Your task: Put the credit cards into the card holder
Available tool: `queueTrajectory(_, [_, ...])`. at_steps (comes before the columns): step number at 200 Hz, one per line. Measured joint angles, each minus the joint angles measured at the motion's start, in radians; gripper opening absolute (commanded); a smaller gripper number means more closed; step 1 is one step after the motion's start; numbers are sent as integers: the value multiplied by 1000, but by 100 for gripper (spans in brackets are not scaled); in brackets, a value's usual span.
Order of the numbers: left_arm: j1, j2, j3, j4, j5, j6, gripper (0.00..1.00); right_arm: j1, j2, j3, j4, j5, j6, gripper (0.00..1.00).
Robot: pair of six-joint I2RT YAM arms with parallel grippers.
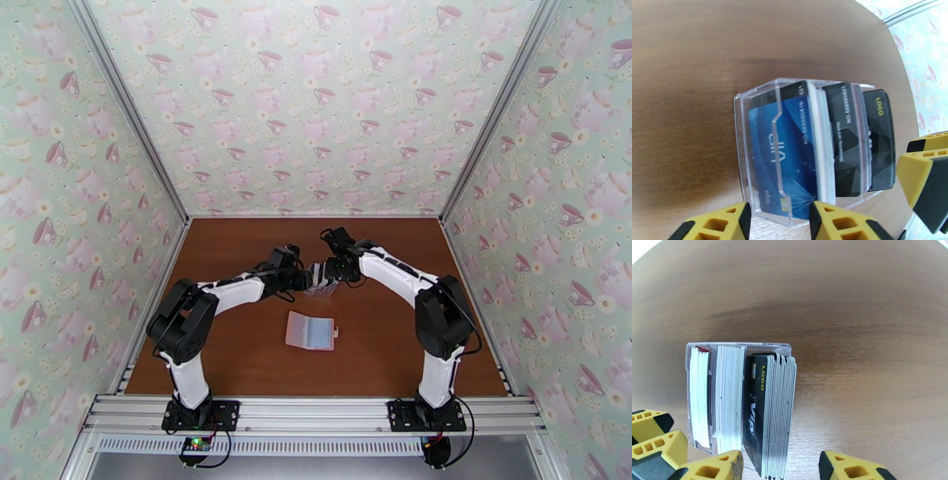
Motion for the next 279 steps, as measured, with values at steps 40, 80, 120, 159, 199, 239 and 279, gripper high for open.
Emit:
queueTrajectory(40, [0, 22, -20, 20, 11, -20, 43, 0, 30, 13, 0, 0, -8, 55])
queueTrajectory(80, [0, 23, -47, 75, 21, -39, 42, 0, 68, 35, -2, 1, -24, 54])
queueTrajectory(120, [-1, 23, -63, 110, 25, -61, 42, 0, 80, 74, -14, 19, -45, 53])
queueTrajectory(159, [-8, 23, -68, 118, 25, -79, 42, 0, 95, 94, -29, 47, -60, 51])
queueTrajectory(199, [-17, 23, -68, 118, 25, -88, 42, 0, 95, 91, -38, 53, -63, 50])
queueTrajectory(239, [-20, 23, -68, 118, 25, -97, 42, 0, 95, 73, -38, 52, -64, 50])
queueTrajectory(279, [-20, 23, -68, 116, 25, -100, 42, 0, 95, 71, -37, 51, -78, 49])
